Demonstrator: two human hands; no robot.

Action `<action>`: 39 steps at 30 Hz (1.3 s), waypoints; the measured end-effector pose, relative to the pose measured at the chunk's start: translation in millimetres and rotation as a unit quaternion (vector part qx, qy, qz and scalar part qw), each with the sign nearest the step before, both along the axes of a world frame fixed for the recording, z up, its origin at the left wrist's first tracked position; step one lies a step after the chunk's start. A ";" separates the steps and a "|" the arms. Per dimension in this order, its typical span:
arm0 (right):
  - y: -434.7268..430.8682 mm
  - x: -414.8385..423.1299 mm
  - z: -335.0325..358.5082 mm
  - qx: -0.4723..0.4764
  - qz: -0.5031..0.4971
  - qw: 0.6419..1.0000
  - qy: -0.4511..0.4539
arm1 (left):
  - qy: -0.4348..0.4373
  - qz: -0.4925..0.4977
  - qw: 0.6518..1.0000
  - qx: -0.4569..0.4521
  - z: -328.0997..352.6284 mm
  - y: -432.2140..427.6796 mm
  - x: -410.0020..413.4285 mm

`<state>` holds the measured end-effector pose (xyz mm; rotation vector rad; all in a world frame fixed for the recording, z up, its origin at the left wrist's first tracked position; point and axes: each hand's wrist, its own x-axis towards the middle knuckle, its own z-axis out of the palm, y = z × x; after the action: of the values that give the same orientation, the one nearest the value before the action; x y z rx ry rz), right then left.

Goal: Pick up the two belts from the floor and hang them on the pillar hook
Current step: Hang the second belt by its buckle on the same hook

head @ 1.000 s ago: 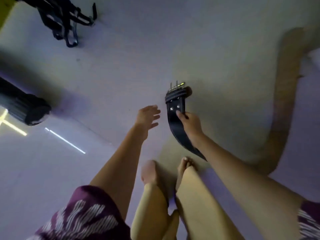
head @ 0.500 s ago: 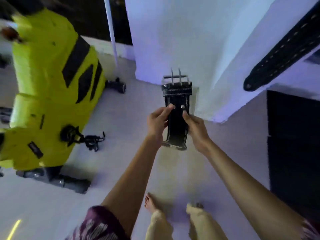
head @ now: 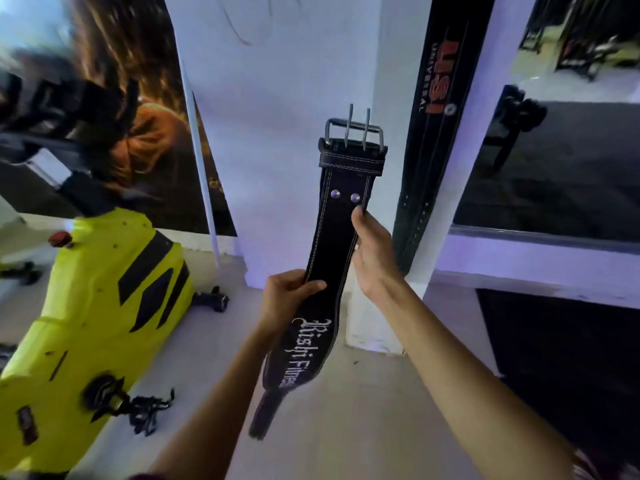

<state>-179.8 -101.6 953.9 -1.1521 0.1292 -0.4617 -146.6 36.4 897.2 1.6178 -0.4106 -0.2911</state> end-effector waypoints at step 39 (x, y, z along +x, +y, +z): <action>-99.7 -164.0 -22.0 -0.269 -0.235 0.923 0.142 | -0.082 -0.219 0.945 -0.231 194.3 -144.6 -67.1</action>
<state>-343.8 -201.3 931.9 -1.7380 0.5685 -0.7821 -213.7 -108.3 1091.5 1.0810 -0.9016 -0.3625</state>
